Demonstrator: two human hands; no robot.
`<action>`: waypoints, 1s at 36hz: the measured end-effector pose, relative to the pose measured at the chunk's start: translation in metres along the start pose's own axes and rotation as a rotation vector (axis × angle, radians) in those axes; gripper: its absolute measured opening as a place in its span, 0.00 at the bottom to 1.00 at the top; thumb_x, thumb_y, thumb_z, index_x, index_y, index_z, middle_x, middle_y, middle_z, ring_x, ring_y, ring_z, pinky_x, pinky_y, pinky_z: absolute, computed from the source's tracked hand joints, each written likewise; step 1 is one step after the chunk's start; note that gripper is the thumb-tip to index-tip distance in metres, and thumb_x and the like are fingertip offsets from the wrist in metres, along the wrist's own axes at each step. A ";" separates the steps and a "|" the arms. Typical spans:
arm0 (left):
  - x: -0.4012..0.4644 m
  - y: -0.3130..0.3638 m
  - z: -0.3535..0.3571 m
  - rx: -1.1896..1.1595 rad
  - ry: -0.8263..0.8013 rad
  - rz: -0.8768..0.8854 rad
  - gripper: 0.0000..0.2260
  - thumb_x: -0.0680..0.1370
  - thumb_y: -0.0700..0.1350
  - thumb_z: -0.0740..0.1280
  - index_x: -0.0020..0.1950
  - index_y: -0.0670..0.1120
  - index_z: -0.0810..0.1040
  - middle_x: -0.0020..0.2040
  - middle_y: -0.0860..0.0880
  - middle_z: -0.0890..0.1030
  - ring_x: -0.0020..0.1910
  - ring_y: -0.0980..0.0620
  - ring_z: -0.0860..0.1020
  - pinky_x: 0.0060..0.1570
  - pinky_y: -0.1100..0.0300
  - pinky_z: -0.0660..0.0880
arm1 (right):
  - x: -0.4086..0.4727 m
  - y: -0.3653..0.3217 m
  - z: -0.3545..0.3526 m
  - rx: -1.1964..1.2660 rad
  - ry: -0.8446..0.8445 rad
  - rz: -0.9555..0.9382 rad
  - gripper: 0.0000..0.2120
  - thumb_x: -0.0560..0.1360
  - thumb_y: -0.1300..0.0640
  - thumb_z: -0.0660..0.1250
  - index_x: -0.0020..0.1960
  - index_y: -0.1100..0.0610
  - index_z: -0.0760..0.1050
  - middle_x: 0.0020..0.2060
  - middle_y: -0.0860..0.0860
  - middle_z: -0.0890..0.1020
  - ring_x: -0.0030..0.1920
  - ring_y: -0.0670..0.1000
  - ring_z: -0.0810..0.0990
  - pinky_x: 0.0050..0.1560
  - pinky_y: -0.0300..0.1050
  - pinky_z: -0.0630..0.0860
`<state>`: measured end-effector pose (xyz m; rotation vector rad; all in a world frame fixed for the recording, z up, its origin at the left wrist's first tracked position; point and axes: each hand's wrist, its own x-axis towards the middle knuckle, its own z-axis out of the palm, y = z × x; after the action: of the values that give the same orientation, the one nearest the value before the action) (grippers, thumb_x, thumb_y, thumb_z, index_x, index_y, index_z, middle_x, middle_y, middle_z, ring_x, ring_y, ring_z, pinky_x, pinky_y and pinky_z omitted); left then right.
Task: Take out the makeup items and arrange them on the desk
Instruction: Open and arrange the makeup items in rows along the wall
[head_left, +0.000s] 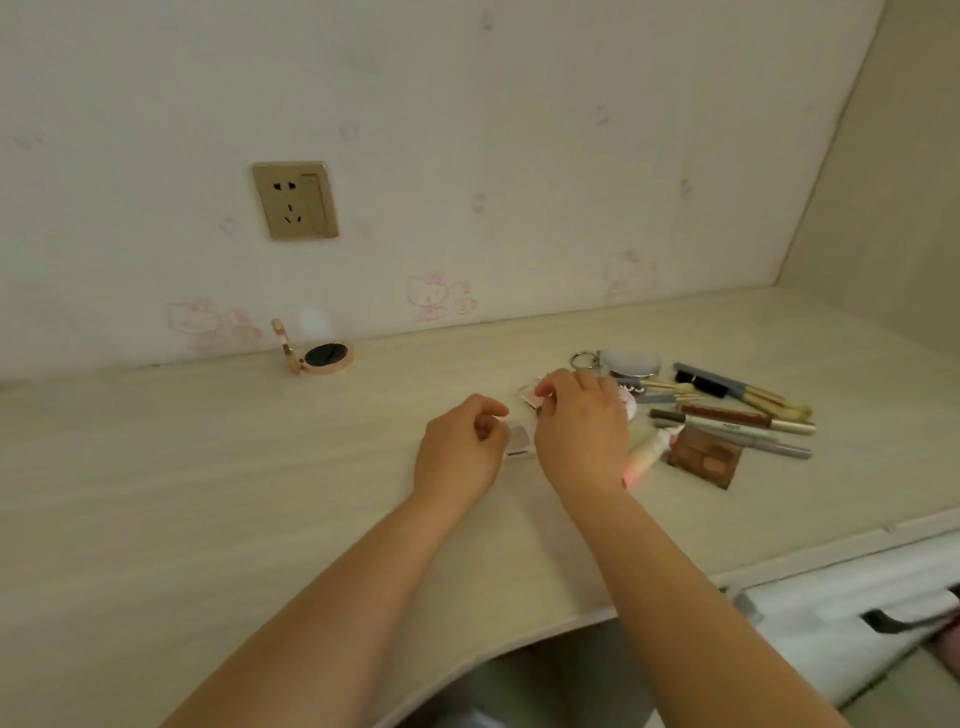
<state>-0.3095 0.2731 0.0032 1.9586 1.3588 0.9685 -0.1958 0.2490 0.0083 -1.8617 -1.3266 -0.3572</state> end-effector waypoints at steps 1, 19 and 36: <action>0.002 0.008 0.008 0.014 -0.018 0.019 0.09 0.75 0.42 0.64 0.52 0.51 0.79 0.45 0.52 0.82 0.46 0.54 0.79 0.50 0.60 0.74 | 0.003 0.011 -0.005 -0.012 0.020 0.020 0.07 0.65 0.69 0.70 0.41 0.59 0.79 0.36 0.57 0.81 0.39 0.61 0.77 0.38 0.48 0.70; 0.038 0.060 0.093 0.385 -0.152 0.087 0.23 0.75 0.53 0.66 0.69 0.50 0.70 0.66 0.47 0.70 0.65 0.48 0.70 0.61 0.56 0.66 | 0.018 0.098 -0.028 -0.275 -0.480 0.192 0.17 0.79 0.53 0.53 0.64 0.54 0.73 0.67 0.54 0.69 0.67 0.57 0.62 0.63 0.50 0.62; 0.038 0.061 0.082 0.261 -0.121 0.040 0.28 0.67 0.60 0.73 0.65 0.55 0.72 0.59 0.48 0.70 0.58 0.48 0.75 0.56 0.57 0.71 | 0.016 0.095 -0.034 -0.042 -0.382 0.120 0.21 0.78 0.58 0.56 0.70 0.54 0.67 0.67 0.53 0.69 0.68 0.57 0.61 0.67 0.49 0.58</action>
<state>-0.2009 0.2854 0.0122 2.2053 1.4410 0.7049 -0.0977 0.2224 -0.0027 -2.1055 -1.4522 0.0390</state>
